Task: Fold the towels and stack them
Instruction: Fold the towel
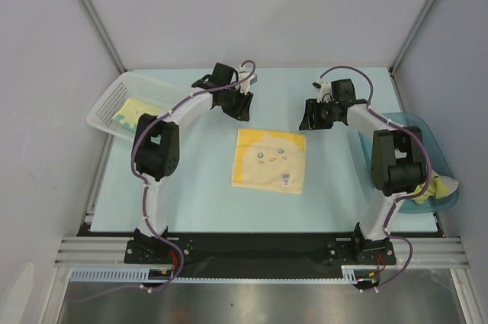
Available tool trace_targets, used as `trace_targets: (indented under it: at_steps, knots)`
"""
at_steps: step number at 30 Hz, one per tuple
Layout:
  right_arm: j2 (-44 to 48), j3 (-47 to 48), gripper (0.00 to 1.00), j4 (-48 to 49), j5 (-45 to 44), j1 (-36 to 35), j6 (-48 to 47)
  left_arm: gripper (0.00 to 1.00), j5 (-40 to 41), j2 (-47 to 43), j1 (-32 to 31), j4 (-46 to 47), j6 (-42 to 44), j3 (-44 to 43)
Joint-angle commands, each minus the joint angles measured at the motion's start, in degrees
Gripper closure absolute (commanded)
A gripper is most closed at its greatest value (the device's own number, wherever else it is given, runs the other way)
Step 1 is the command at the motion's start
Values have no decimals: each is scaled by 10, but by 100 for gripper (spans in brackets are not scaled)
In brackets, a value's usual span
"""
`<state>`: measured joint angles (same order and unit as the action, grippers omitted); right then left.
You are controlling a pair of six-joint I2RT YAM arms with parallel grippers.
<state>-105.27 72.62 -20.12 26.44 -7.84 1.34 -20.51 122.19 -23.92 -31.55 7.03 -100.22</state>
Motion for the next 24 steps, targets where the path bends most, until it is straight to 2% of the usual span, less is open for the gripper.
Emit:
trace_targets:
  at_steps: [1,6,16,19,24]
  knots:
    - [-32,31,46,-33,51,5,-59,53,-54,21,4,-42,85,-48]
    - [-107,94,53,-82,66,10,-87,51,-66,47,8,-64,133,-67]
    - [-151,124,54,-108,112,25,-128,53,-58,112,10,-115,177,-115]
    - [-156,124,58,-111,119,32,-134,53,-47,118,11,-116,183,-119]
    - [-165,134,71,-113,120,40,-134,53,-34,132,11,-126,190,-145]
